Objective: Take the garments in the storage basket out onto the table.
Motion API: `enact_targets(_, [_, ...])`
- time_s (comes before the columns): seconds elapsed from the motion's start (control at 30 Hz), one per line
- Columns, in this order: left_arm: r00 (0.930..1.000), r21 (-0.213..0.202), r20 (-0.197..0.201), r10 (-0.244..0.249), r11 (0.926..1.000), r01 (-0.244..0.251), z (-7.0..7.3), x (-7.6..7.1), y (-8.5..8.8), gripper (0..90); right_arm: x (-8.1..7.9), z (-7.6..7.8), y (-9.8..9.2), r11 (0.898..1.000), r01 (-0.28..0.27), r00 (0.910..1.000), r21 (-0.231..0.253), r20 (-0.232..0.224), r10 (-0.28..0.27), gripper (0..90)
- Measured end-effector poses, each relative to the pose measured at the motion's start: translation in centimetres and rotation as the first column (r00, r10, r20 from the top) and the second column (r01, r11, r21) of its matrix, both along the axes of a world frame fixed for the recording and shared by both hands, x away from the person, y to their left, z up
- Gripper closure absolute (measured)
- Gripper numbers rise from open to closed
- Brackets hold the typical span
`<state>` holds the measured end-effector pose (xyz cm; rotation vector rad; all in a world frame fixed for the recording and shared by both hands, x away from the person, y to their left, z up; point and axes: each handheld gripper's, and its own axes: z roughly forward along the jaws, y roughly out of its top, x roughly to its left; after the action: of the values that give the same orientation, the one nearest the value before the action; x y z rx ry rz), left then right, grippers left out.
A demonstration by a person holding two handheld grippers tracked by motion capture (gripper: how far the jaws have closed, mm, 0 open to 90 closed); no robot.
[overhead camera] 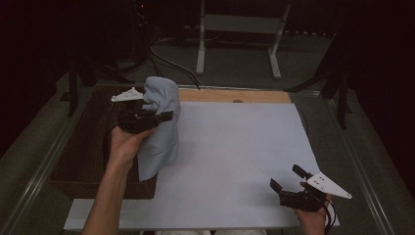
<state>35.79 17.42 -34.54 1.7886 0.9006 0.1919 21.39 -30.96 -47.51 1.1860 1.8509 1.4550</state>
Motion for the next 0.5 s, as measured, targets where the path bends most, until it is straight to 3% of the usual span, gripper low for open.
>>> enact_targets(0.5, [0.9998,0.012,0.000,-0.020,0.9997,0.020,0.2,0.6,-1.6,80.1,0.1,0.0,0.0,1.000,-0.004,1.0000,-0.001,-0.002,0.004,0.0])
